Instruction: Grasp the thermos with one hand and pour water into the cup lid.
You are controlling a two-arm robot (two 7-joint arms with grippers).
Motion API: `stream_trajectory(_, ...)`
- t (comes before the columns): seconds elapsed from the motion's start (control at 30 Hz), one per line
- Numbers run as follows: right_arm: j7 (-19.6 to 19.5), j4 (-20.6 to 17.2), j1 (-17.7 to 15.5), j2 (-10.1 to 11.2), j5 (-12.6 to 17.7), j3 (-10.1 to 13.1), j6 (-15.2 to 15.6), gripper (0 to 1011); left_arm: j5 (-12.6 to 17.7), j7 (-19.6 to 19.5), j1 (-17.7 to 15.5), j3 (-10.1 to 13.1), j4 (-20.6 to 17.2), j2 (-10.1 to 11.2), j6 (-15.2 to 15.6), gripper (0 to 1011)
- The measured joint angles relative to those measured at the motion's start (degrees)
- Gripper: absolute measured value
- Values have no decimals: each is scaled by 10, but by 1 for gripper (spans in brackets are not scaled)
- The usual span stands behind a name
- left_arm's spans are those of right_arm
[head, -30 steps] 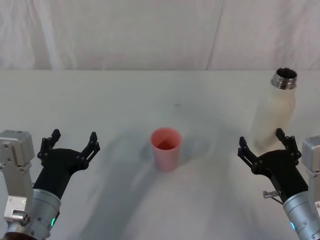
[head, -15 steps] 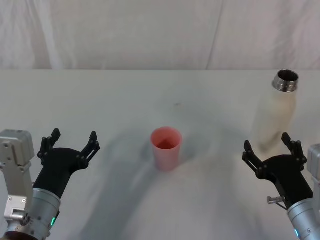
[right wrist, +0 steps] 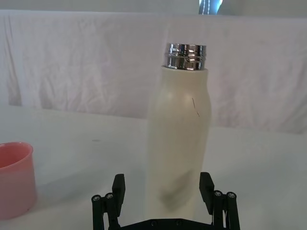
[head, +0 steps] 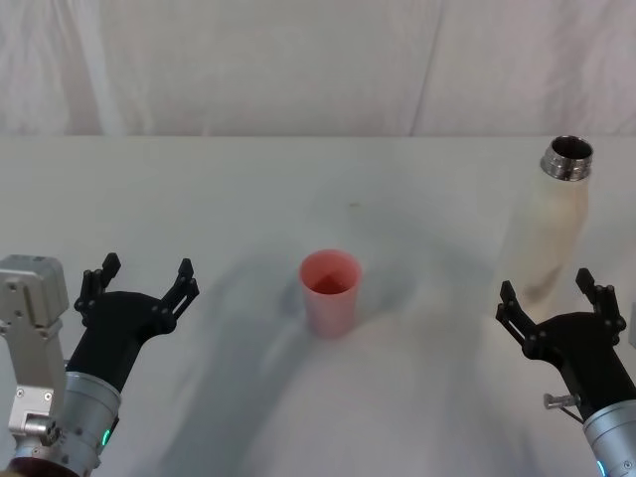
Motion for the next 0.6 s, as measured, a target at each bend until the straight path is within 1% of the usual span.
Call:
stream_trajectory(0.3, 13, 14, 5, -17, 10, 15, -5, 1000, 0, 0, 0, 0, 0, 0, 0, 1001)
stream_trajectory(0.6, 24, 25, 17, -27, 9, 26, -8, 1000, 0, 0, 0, 0, 0, 0, 0, 1001)
